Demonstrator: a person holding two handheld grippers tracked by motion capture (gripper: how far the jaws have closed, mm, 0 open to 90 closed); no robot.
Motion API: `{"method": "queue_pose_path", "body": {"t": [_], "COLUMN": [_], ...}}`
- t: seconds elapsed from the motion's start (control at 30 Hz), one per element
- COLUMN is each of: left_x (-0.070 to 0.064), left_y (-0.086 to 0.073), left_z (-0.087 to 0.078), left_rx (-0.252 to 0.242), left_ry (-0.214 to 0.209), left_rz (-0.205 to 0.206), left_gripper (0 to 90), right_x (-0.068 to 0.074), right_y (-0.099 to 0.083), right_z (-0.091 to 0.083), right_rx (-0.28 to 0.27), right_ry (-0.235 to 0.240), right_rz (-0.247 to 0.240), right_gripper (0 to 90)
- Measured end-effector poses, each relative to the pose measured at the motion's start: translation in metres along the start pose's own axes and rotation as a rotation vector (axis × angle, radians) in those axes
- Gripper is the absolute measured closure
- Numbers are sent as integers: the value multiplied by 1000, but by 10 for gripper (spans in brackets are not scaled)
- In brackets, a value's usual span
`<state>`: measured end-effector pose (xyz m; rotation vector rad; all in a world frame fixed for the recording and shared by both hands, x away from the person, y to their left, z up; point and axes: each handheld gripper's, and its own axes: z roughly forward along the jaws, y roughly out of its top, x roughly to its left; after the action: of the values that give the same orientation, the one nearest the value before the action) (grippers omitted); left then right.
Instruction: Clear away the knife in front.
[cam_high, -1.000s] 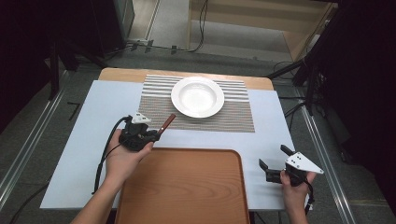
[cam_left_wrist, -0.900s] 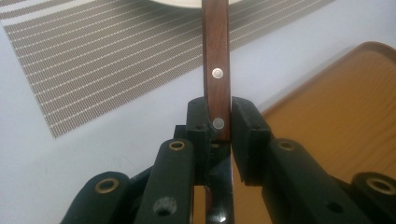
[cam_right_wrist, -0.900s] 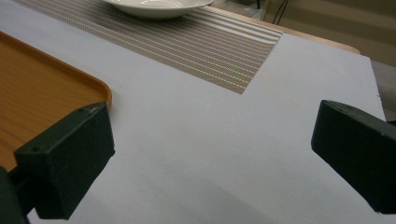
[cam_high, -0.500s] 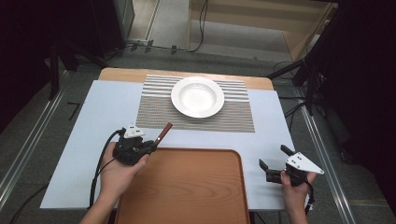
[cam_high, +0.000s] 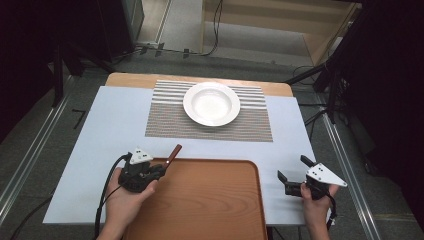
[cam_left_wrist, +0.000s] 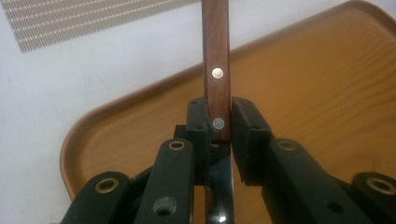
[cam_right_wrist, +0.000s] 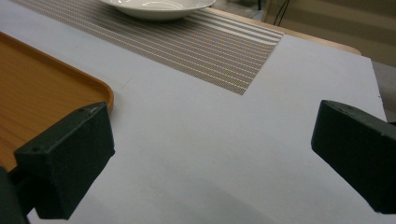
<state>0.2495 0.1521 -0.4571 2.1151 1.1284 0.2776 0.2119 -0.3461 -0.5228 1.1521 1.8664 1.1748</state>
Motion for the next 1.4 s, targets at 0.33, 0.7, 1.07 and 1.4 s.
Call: {"method": "queue_pose_path", "body": {"t": [0.33, 0.7, 1.07, 1.4], "left_x": [-1, -3, -6, -5], "left_y": [-21, -41, -52, -61], "left_z": [-5, -9, -10, -9], "left_rx": [8, 14, 21, 29], "left_ry": [8, 10, 26, 52], "left_rz": [-27, -56, -68, -83], "left_gripper": [766, 766, 766, 766], "right_x": [0, 1, 1, 1], "right_y": [0, 0, 0, 0], "right_z": [0, 0, 0, 0], "right_rx": [-1, 1, 3, 7], "right_ry": [-1, -3, -4, -6], "right_rz": [1, -1, -1, -3], "right_gripper": [0, 0, 0, 0]}}
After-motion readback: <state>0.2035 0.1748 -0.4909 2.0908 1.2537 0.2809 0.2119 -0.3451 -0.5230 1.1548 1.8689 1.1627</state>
